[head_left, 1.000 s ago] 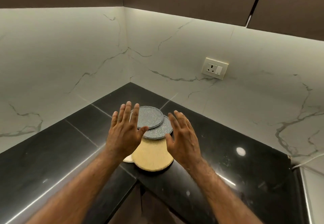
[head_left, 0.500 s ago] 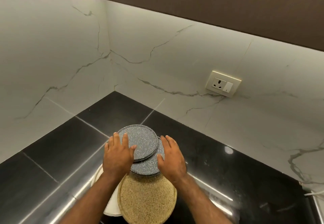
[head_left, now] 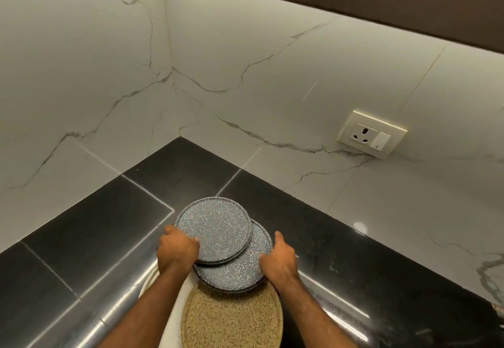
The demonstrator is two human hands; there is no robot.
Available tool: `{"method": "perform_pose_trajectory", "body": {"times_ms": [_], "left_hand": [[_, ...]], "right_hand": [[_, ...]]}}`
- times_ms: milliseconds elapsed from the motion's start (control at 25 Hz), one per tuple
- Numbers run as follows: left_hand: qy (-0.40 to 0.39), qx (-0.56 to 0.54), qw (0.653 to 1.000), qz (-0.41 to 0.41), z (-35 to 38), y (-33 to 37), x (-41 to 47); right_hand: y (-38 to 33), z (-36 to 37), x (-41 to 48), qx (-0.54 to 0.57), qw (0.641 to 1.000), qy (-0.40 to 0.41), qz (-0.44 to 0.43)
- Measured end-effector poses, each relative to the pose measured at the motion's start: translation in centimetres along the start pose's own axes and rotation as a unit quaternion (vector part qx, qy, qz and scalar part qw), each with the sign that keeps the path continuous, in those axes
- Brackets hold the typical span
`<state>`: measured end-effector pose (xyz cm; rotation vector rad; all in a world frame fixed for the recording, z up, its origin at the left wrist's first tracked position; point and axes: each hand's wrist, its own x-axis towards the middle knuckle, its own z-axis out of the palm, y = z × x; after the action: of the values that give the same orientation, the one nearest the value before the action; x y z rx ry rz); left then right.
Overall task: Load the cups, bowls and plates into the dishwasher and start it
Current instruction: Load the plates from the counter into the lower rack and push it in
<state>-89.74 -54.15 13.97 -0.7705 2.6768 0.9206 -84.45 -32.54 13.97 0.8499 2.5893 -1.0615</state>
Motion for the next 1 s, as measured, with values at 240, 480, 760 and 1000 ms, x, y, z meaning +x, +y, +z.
{"method": "perform_pose_trajectory", "body": {"times_ms": [240,480,760,1000], "left_hand": [[-0.017,-0.113,0.984,-0.134,-0.4,0.7,2.6],[-0.065,-0.399,0.895,-0.19,-1.3,1.0,2.6],[-0.124,-0.482,0.861,-0.106,-6.5,2.2,-4.8],[-0.105,-0.466,0.878,0.015,-9.9,2.1,-14.7]], "right_hand": [[0.8,-1.0,2.3,0.25,0.961,-0.045,0.114],[0.9,-1.7,2.4,0.419,0.88,-0.131,0.181],[1.9,-5.6,-2.2,0.496,0.844,-0.156,0.134],[3.7,-11.1,-10.4,0.404,0.91,-0.092,-0.011]]}}
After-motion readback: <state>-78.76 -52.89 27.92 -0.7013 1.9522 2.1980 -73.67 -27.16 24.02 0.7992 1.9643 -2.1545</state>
